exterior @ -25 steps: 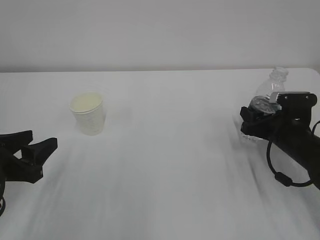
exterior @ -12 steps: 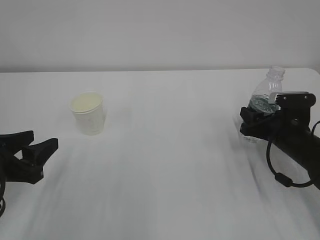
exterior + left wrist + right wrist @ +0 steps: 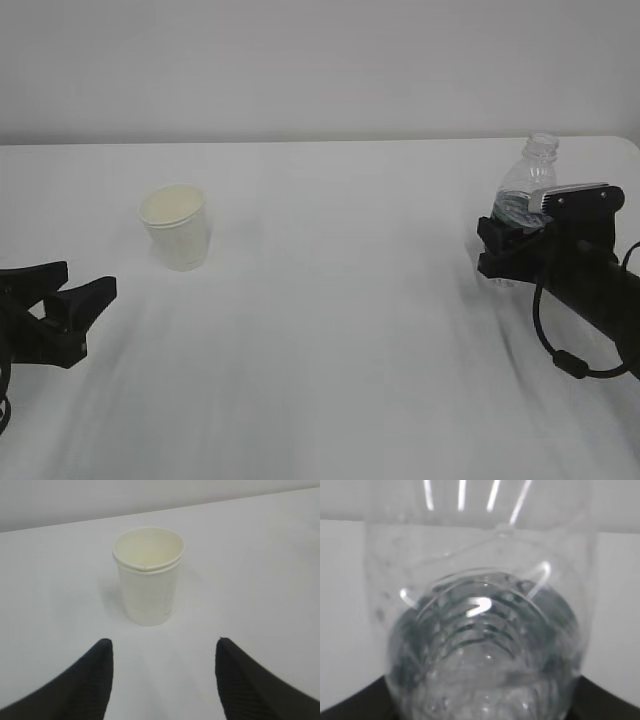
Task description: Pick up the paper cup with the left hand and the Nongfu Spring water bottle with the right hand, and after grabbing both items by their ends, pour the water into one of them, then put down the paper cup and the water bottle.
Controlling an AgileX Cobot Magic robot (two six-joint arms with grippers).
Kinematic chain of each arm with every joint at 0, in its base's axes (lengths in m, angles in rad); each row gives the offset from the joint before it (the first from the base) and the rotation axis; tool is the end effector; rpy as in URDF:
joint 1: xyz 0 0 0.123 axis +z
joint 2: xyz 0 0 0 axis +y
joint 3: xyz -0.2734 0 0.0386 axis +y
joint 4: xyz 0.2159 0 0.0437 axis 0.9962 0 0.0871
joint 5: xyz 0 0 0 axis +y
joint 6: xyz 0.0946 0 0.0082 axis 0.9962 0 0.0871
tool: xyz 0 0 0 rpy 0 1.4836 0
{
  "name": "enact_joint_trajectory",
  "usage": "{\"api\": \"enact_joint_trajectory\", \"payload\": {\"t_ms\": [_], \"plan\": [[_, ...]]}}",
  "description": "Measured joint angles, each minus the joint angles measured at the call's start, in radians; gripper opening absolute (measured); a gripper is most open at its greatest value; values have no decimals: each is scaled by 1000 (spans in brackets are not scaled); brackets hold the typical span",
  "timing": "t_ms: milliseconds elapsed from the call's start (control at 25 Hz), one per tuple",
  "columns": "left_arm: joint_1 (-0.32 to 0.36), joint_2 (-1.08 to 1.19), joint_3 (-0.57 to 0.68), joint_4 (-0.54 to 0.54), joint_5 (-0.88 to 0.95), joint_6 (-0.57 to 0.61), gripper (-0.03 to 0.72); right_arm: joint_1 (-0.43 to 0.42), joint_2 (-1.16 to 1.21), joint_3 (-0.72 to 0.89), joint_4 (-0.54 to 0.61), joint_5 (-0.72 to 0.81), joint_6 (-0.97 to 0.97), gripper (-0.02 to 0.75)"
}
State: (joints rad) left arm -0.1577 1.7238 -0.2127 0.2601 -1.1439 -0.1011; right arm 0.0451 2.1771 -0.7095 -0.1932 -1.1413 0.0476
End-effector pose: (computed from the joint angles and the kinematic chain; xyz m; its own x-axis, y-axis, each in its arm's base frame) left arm 0.2184 -0.0572 0.1477 -0.2820 0.0534 -0.9579 0.3765 0.9245 -0.0593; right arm 0.3428 0.0321 0.0926 -0.2362 -0.0439 -0.9707 -0.2216 0.9751 0.0099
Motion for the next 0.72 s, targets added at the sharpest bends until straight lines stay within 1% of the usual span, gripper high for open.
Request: {"api": "enact_joint_trajectory", "payload": {"t_ms": [280,720], "plan": [[0,0,0,0,0,0,460,0,-34,37,-6,15,-38,396],[0,0,0,17,0,0,459,0,-191,127,-14,19,-48,395]]}}
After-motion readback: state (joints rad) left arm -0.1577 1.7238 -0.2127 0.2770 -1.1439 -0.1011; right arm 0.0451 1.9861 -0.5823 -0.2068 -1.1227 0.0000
